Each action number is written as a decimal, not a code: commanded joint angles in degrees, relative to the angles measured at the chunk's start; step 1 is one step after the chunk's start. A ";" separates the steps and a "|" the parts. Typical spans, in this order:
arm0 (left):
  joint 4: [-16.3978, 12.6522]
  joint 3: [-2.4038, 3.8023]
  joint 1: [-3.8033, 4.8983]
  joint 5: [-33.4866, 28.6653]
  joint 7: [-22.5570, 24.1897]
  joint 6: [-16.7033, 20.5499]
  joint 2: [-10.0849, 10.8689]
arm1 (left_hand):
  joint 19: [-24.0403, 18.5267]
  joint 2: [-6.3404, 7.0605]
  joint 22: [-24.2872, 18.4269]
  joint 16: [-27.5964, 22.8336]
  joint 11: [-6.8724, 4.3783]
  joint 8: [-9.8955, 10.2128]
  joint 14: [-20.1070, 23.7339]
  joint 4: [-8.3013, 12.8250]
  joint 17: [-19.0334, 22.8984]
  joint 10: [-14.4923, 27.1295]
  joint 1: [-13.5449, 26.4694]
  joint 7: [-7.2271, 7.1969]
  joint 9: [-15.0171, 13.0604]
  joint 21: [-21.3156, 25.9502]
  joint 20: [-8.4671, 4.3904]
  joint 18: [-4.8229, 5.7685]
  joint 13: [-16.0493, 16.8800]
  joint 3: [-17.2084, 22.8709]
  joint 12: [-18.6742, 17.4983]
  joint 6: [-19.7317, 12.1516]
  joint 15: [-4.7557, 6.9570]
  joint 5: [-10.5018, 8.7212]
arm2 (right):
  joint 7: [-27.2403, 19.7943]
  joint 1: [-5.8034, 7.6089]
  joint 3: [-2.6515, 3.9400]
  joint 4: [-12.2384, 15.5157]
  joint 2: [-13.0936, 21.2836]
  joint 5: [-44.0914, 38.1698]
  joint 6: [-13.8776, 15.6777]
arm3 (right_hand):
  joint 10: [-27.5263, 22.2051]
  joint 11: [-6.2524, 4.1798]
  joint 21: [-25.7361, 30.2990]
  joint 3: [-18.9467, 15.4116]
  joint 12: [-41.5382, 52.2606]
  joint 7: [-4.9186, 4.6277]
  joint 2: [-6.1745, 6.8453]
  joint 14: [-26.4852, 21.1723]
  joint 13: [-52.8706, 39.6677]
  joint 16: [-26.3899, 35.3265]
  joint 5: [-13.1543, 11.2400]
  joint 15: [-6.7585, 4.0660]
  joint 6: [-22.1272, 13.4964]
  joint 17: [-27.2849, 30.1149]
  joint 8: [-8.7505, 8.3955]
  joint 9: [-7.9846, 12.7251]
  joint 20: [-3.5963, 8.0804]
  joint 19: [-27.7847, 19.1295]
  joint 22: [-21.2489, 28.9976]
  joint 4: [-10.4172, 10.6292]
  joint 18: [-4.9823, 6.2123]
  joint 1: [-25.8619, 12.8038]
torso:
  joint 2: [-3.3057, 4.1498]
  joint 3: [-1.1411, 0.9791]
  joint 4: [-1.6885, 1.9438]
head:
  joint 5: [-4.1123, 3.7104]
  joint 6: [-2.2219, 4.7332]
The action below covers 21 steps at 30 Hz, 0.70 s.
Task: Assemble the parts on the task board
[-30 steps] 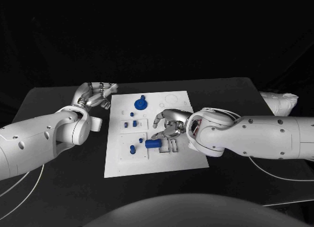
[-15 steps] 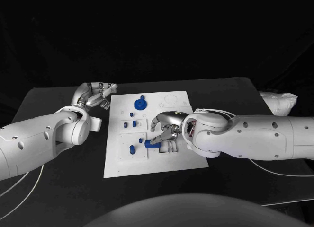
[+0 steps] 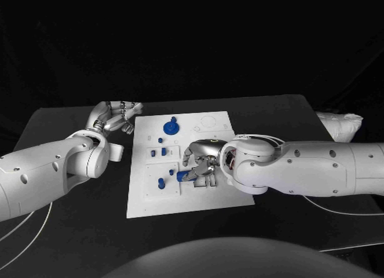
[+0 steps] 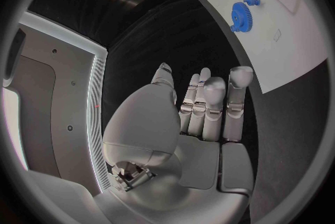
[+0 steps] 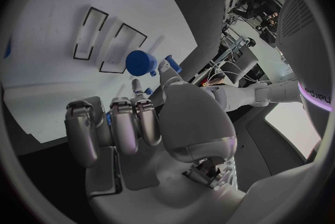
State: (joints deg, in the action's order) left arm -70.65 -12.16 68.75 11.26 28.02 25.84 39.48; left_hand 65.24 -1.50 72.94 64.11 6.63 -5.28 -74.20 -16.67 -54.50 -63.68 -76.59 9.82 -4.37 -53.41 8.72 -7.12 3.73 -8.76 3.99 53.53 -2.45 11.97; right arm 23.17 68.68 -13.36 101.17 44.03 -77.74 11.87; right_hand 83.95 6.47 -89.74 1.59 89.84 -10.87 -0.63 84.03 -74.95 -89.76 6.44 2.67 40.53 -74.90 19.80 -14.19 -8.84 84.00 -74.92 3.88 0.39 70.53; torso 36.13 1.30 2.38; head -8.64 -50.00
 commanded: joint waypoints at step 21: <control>-0.10 0.04 0.03 0.32 0.37 -1.04 -0.12 | -0.35 -0.30 0.03 -0.36 -0.32 -0.28 0.35 -0.04 0.06 -0.03 -0.13 -0.13 -0.02 0.24 -0.11 -0.68 0.08 -0.38 0.08 -0.37 0.13 0.30 | 5.13 -0.27 0.00 -0.30 -1.34 -0.84 -4.97 | 6.05 -1.18 -0.26 5.15 0.16 1.55 -3.03 5.97 -15.05 -0.24 4.84 -0.83 10.85 -15.10 -5.05 4.01 0.65 6.00 -15.08 -3.43 -0.39 4.43 | 0.02 -0.01 0.01 | -0.23 0.00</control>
State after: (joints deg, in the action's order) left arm -70.66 -12.16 68.75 11.30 28.00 25.73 39.47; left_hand 65.24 -1.50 72.94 64.11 6.64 -5.28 -74.20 -16.67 -54.51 -63.68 -76.59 9.82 -4.37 -53.41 8.72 -7.12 3.73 -8.76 3.98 53.53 -2.45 11.97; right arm 26.94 68.49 -13.26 100.95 42.63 -77.79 8.16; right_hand 84.00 5.46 -89.74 6.27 89.84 -9.62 -2.81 83.97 -74.93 -89.76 10.73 2.06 50.43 -74.95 14.71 -9.96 -8.59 83.98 -74.94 0.65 0.39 73.97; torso 36.15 1.29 2.41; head -8.88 -50.00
